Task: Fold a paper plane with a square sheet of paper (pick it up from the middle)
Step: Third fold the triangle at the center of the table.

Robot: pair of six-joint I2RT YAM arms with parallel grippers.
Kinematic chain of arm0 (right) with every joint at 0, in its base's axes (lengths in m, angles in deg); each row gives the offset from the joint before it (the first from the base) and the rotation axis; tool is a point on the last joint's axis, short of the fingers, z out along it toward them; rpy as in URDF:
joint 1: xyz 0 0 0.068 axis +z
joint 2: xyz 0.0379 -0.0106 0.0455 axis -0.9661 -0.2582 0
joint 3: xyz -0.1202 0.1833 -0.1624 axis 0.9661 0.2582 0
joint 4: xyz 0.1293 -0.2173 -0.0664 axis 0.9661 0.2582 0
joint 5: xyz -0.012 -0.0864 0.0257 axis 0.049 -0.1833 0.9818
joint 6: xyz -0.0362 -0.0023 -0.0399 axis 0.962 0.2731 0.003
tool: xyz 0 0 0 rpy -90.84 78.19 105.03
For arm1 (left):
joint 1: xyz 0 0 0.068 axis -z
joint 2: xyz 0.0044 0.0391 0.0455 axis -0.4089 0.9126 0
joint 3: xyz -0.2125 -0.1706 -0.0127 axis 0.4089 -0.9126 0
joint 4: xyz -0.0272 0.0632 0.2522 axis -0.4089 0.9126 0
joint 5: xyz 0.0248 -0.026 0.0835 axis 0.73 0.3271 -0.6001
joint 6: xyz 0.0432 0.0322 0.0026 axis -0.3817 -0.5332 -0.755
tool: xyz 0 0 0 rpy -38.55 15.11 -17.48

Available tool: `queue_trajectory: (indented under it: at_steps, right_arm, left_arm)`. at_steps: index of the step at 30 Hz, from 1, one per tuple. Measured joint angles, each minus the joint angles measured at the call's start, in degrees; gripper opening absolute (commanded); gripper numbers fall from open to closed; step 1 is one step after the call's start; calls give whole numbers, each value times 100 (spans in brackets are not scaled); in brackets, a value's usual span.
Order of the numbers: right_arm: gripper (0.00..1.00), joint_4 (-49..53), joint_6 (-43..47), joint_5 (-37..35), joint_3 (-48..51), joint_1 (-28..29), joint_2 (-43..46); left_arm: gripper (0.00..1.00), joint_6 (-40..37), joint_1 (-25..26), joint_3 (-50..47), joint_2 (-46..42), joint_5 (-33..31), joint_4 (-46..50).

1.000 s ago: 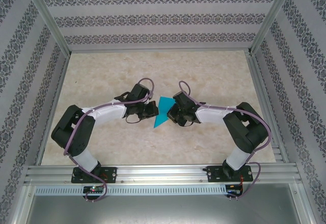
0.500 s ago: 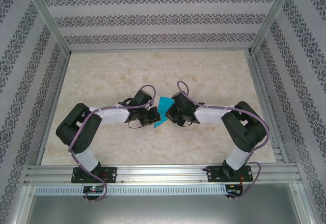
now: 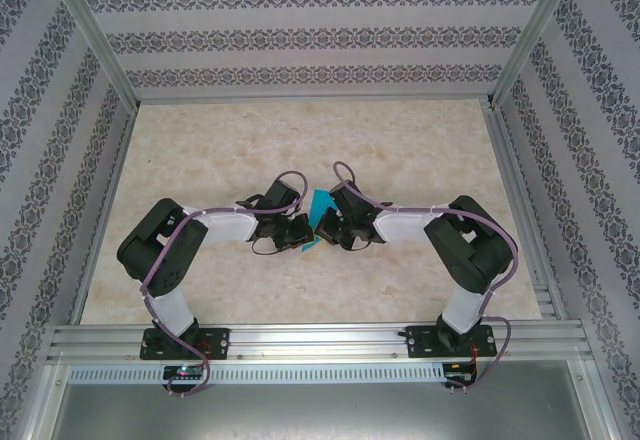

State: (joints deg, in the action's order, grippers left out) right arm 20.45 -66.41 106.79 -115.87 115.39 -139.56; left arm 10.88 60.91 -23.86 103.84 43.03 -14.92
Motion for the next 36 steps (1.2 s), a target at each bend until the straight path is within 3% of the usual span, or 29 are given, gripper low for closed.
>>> queue_trajectory:
  at_steps: [8,15,21,28,36]
  right_arm:
    - [0,216,308,-98,-55,-133,-48]
    - [0,103,533,-61,280,-704,199]
    - [0,450,721,-463,339,-1043,568]
    - [0,424,925,-352,245,-879,835]
    - [0,345,1128,4,-173,-560,190]
  left_arm:
    - [0,-33,11,103,0,-127,227]
    - [0,-146,15,210,44,-188,326]
    - [0,-433,15,525,155,-313,785]
    - [0,-745,15,855,236,-348,1104]
    - [0,-866,15,918,238,-181,1104]
